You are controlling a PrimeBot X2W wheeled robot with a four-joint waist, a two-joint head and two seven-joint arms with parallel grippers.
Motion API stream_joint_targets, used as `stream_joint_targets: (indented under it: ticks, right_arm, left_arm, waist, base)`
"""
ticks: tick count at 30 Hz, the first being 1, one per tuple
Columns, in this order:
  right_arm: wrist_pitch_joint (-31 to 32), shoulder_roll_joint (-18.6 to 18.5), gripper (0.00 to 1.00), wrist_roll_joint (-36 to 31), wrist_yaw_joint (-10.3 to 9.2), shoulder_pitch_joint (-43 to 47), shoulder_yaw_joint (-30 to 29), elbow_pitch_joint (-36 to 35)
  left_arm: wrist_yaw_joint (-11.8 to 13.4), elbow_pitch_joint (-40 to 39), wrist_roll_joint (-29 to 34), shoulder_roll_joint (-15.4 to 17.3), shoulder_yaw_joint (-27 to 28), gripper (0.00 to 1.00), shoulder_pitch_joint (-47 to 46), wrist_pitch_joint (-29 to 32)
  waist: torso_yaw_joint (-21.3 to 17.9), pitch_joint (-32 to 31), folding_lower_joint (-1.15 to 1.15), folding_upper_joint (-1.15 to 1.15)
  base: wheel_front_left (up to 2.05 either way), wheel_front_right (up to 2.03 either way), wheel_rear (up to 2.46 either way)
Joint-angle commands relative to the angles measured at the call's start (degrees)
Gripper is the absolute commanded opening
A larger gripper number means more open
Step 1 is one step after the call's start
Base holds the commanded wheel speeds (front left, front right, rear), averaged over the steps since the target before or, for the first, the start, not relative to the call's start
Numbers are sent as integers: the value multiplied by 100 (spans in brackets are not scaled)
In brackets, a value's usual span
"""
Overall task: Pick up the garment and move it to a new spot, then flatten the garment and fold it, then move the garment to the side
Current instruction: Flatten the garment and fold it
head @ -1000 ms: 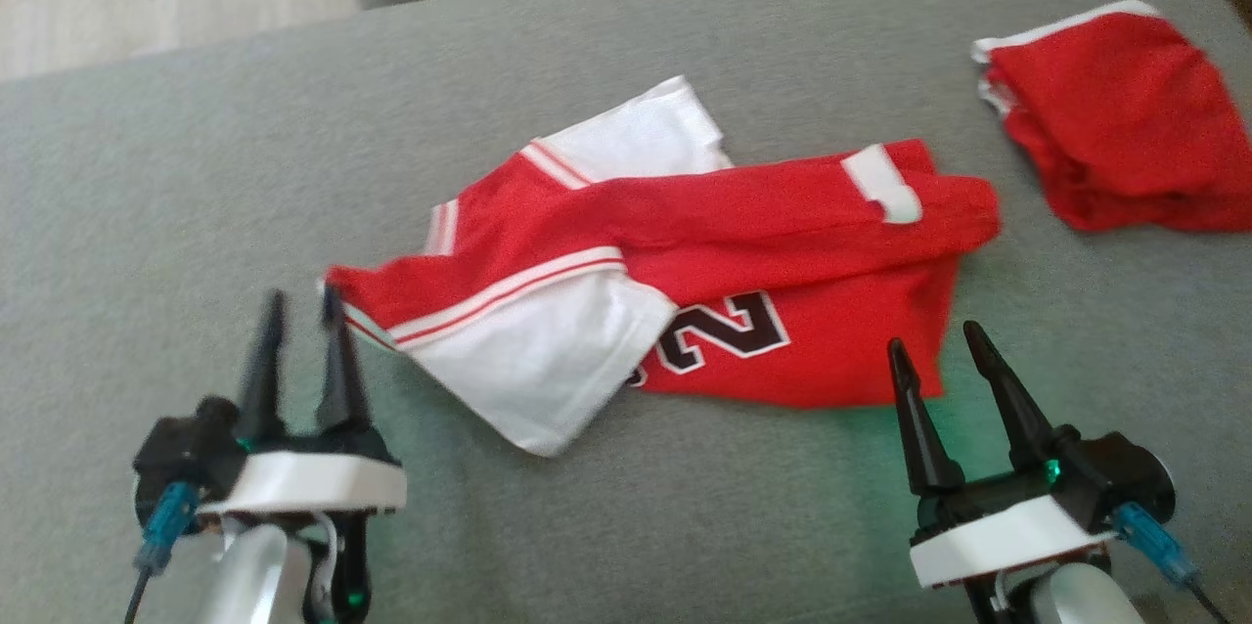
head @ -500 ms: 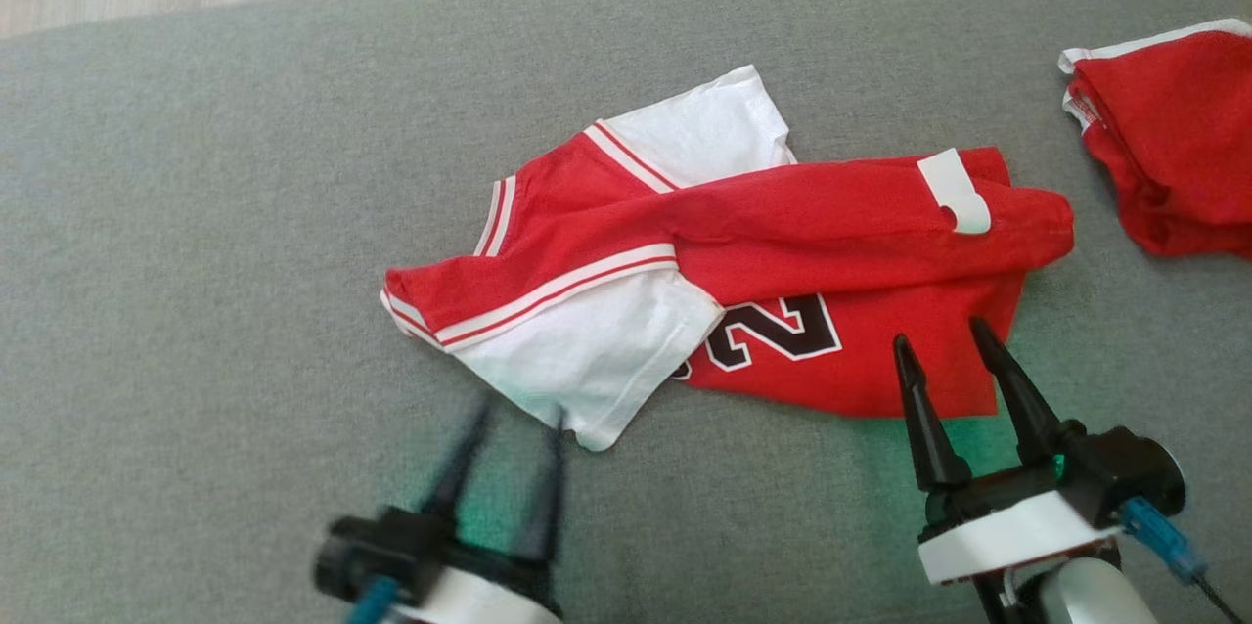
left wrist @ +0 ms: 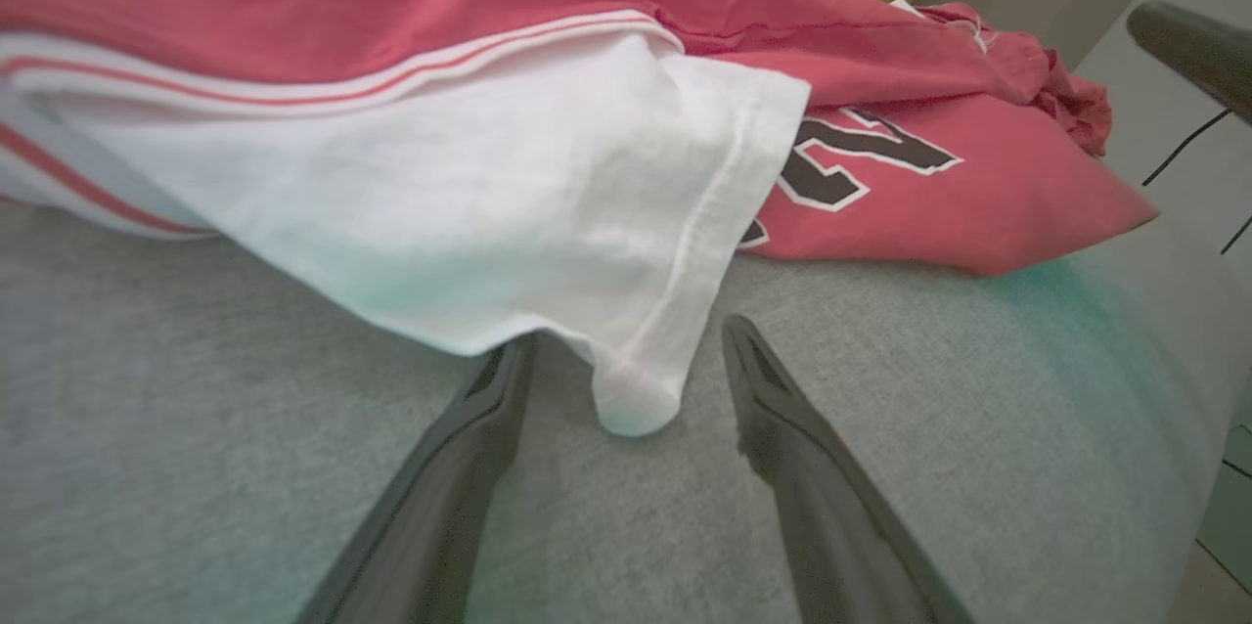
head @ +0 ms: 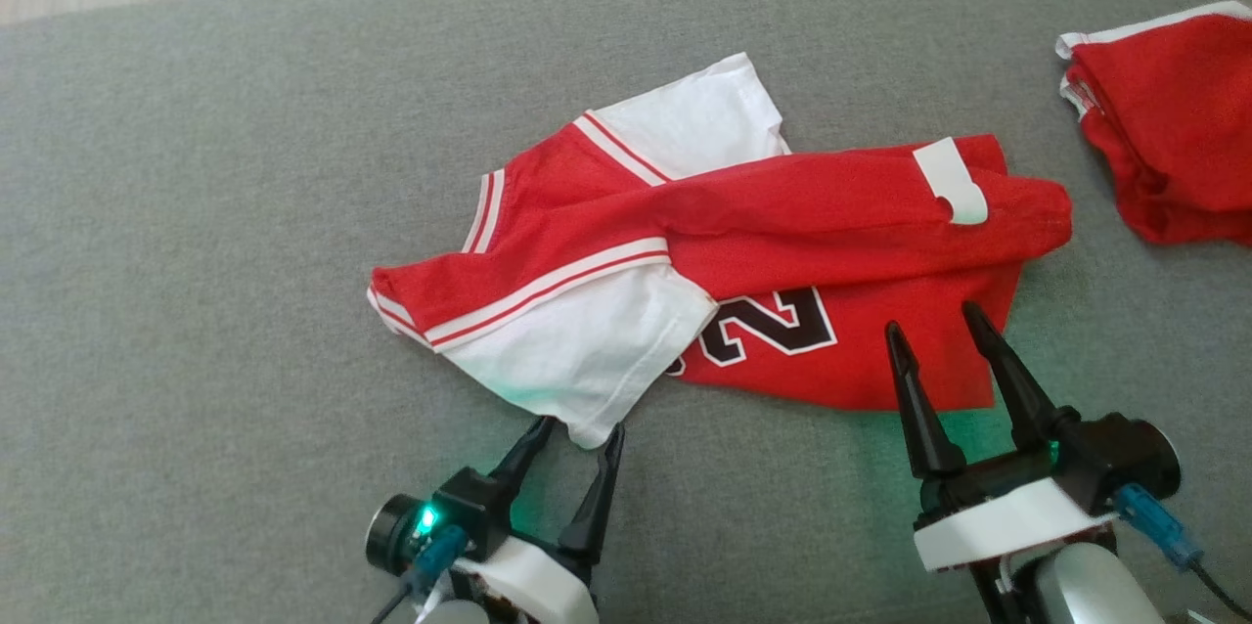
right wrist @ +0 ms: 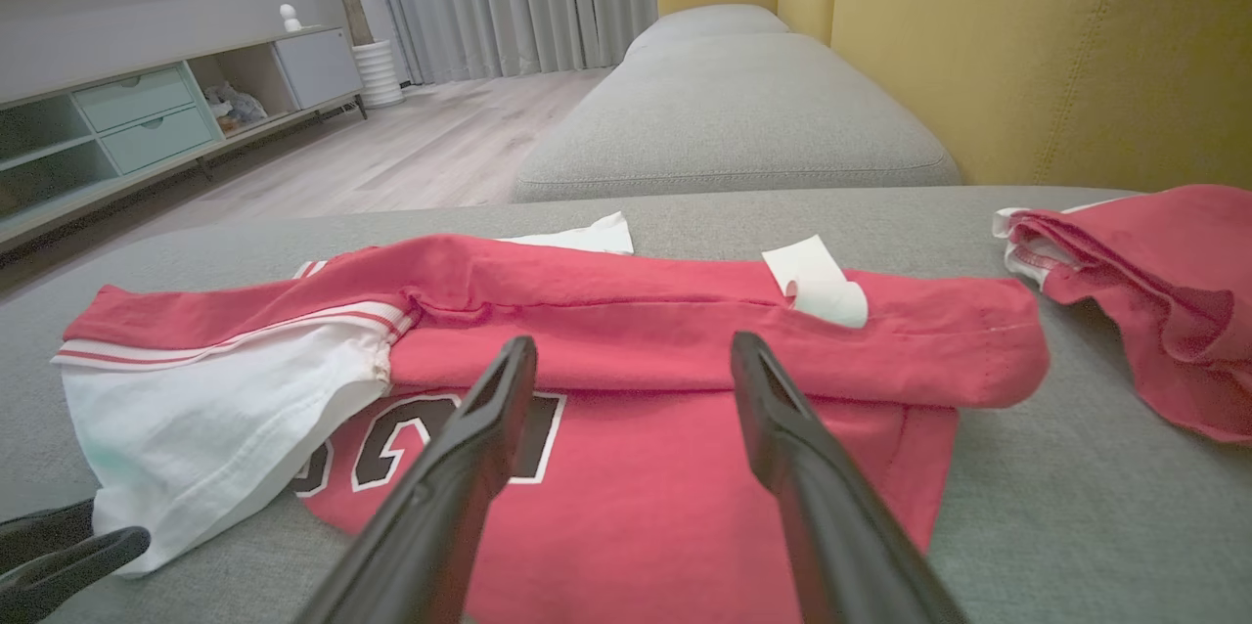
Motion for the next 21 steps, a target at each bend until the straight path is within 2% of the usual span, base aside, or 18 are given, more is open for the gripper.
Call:
stream_joint_targets:
  ticks: [1,2,3,4,5,10,13,21]
  right_arm:
    - [-22,-100,100,-1,-4,-140,132,-190]
    - [-22,-102,100,2,-4,-145,137,-189]
    - [-22,-104,100,3,-4,-149,142,-186]
    - [-22,-106,100,5,-4,-151,143,-185]
    - [-22,-105,100,5,-4,-151,130,-184]
    - [-22,-97,100,-1,-4,-98,55,-196]
    - [-22,-81,100,-11,-4,-36,17,-192]
    - [-22,-137,100,160,-4,95,-89,-172]
  left_arm:
    - [36,-81,-85,-34,66,100,-126,-80]
    - [35,-45,-155,-35,17,100,-168,-98]
    - [41,-2,-199,-35,-32,85,-206,-113]
    - [55,37,-232,-35,-74,33,-235,-128]
    - [53,130,-301,-35,-164,0,-259,-123]
    - [100,97,-403,-32,-150,0,-288,-206]
    - [157,-251,-539,22,99,0,-226,-282]
    - [223,-1764,-945,620,969,0,99,-324]
  waist:
    - [-23,18,0,0]
    - [-37,24,0,0]
    - [-50,28,0,0]
    - [-61,32,0,0]
    - [-76,34,0,0]
    - [-18,6,0,0]
    - [66,-59,0,0]
    - [302,-216,0,0]
  base:
    - [0,0,0]
    - [0,0,0]
    - [0,0,0]
    - [0,0,0]
    - [0,0,0]
    - [0,0,0]
    - [0,0,0]
    - [0,0,0]
